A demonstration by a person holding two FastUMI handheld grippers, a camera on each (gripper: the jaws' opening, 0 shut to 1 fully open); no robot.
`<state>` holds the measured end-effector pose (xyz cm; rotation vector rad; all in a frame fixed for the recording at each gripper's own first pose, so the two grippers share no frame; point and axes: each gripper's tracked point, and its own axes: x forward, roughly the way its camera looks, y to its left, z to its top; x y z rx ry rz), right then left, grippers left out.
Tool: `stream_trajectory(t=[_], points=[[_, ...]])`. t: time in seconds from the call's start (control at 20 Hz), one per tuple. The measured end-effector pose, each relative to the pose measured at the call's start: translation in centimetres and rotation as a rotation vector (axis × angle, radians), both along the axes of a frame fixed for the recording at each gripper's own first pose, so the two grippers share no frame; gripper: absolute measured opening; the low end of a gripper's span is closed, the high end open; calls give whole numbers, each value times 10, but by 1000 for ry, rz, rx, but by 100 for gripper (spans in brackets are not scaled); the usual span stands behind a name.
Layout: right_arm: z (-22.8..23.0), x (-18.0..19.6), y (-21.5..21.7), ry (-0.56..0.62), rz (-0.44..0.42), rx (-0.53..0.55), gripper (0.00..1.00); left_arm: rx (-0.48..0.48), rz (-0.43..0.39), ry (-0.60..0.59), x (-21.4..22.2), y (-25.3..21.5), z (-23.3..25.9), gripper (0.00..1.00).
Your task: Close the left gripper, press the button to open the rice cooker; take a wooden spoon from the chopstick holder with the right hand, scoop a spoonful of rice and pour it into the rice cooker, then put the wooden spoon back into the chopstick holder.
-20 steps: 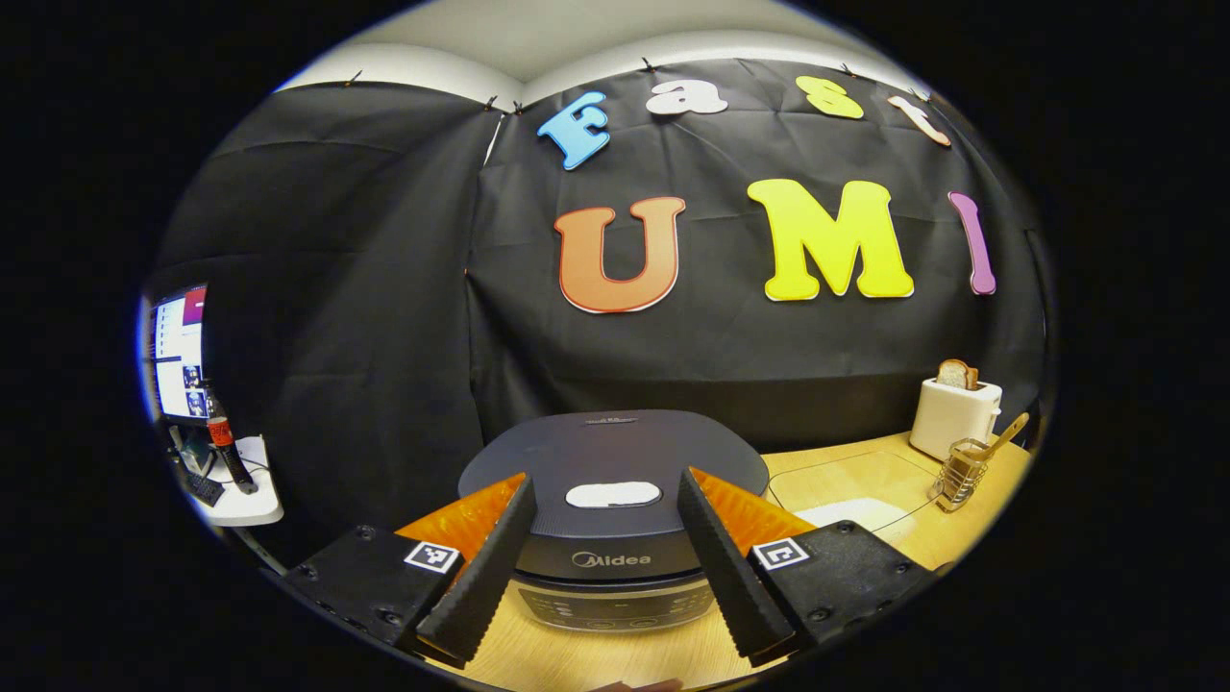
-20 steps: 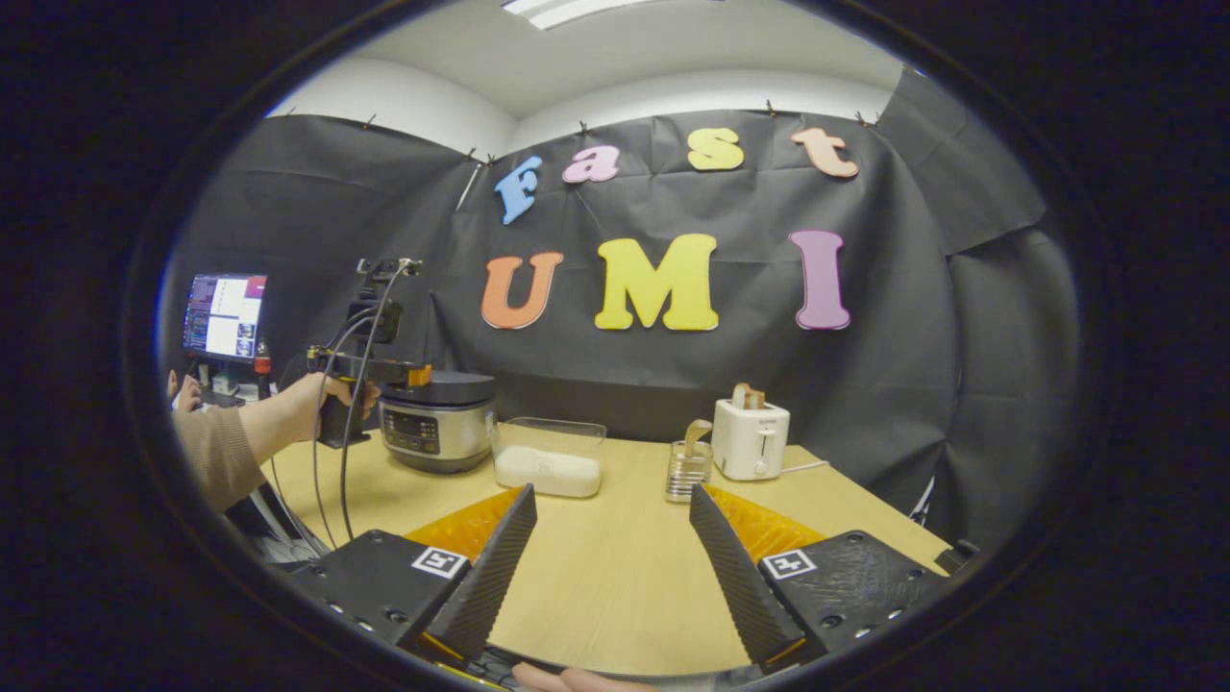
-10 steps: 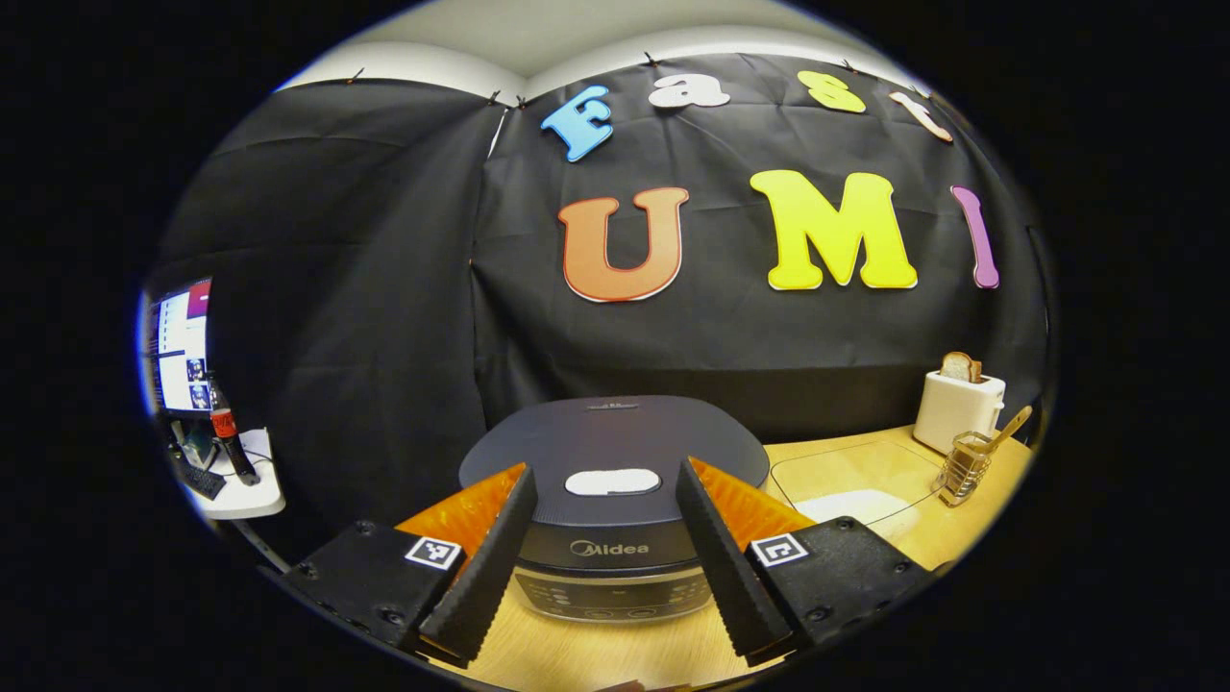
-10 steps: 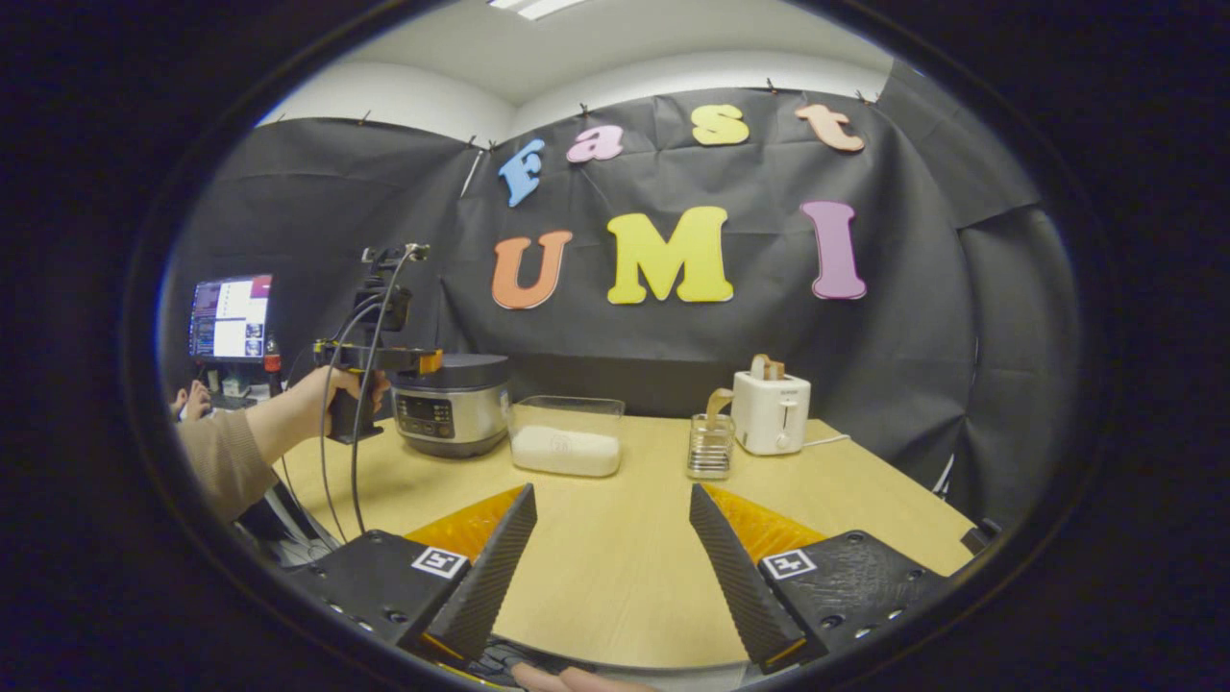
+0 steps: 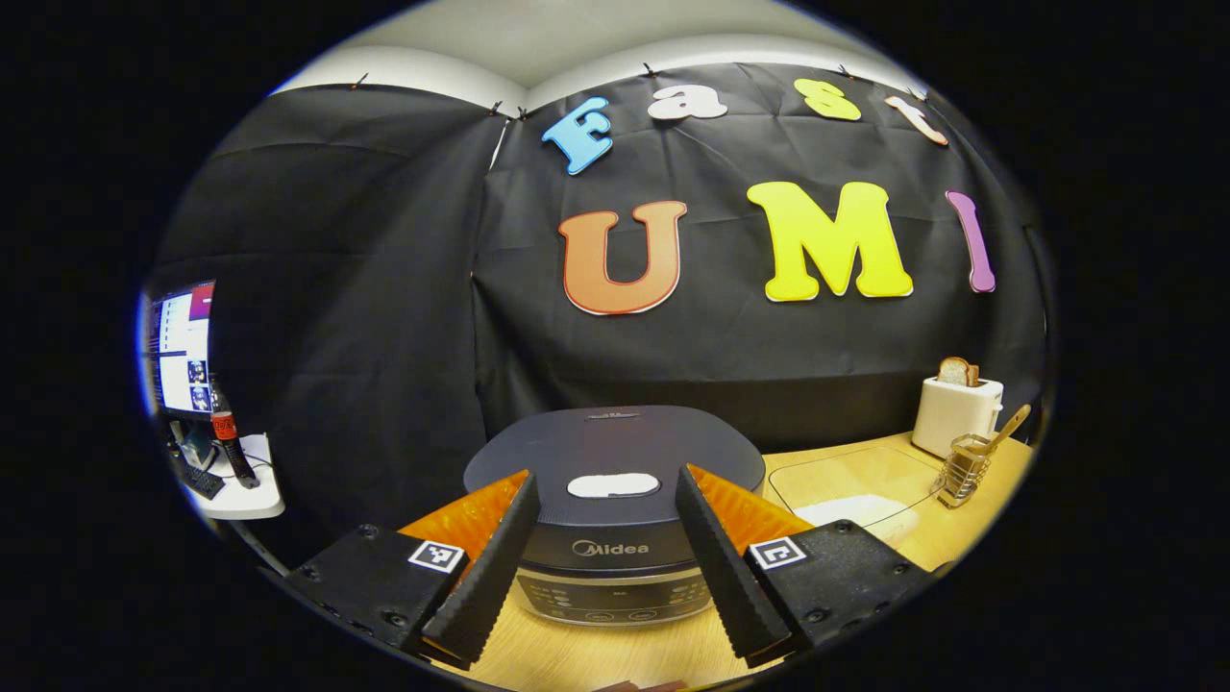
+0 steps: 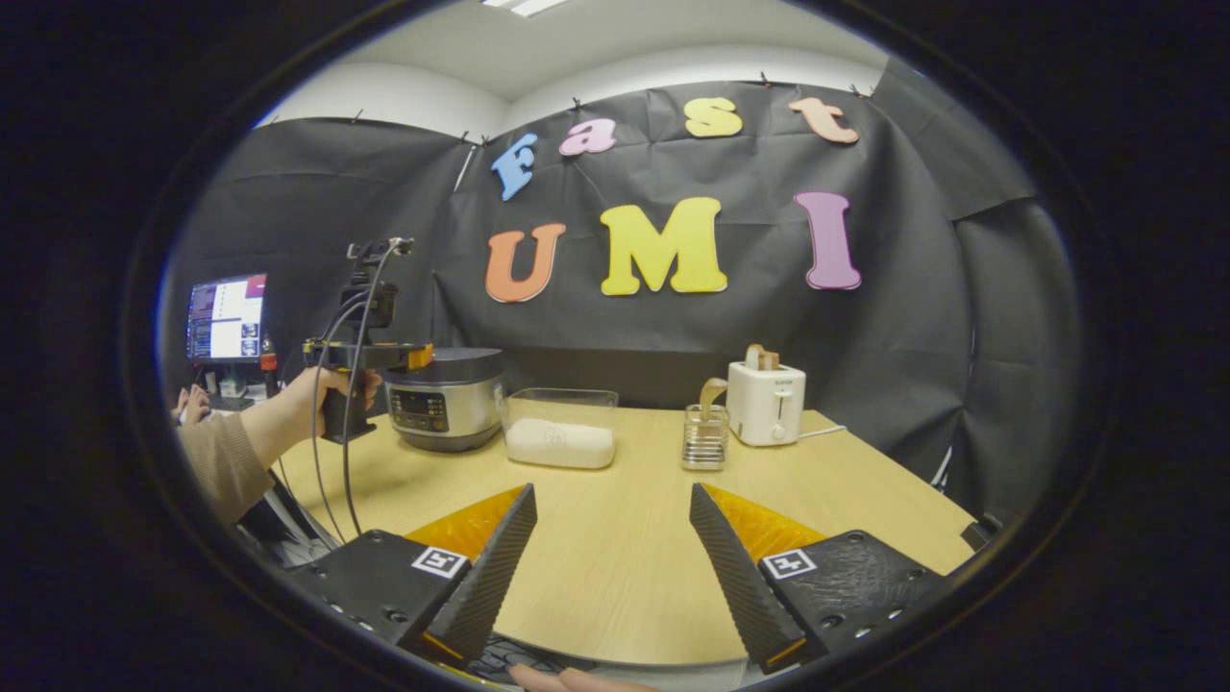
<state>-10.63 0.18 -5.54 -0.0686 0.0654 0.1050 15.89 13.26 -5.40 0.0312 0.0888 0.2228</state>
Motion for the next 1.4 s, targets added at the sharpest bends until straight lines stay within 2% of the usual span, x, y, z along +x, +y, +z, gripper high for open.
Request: stream_trajectory(t=[0.2, 0.45, 0.65, 0.8, 1.05, 1.2, 1.4], points=[[14, 0, -5, -47, -25, -15, 95, -34, -37, 24, -27, -17, -3, 91], [25, 1, -3, -95, -53, -40, 95, 4, -81, -36, -84, -51, 5, 91], [25, 2, 3, -102, -73, -57, 95, -58, -111, -15, -126, -76, -9, 91], [24, 1, 14, -101, -64, -58, 96, -62, -142, -22, -151, -95, -8, 91], [27, 2, 22, -124, -81, -103, 96, -72, -141, 3, -171, -107, -8, 91], [41, -3, 15, -178, -122, -142, 95, -101, -153, 30, -180, -120, -9, 91], [33, -2, 14, -154, -122, -172, 95, -105, -186, 5, -191, -137, 4, 91]])
